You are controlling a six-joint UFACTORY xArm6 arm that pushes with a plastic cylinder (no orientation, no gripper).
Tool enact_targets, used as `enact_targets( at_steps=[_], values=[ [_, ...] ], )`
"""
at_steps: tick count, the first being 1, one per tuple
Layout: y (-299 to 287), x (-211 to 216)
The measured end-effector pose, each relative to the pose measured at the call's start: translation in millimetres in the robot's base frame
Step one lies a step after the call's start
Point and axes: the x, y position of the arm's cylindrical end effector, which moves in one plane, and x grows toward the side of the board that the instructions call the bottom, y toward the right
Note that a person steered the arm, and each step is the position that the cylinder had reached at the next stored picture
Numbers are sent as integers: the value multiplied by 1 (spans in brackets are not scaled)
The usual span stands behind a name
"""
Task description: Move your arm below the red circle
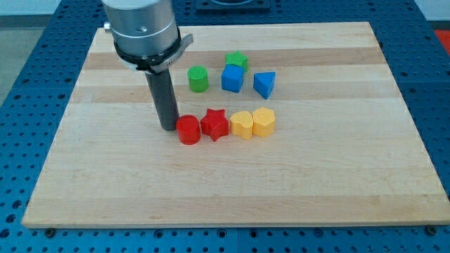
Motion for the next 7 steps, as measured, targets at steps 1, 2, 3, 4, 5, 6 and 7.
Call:
enact_targets(
  at_steps=[1, 2, 3, 4, 5, 6, 7],
  values=[
    [-3, 1],
    [-7, 1],
    [-19, 1],
    [-33, 1],
    [-40, 1],
    [-40, 17],
    [-37, 42]
  ],
)
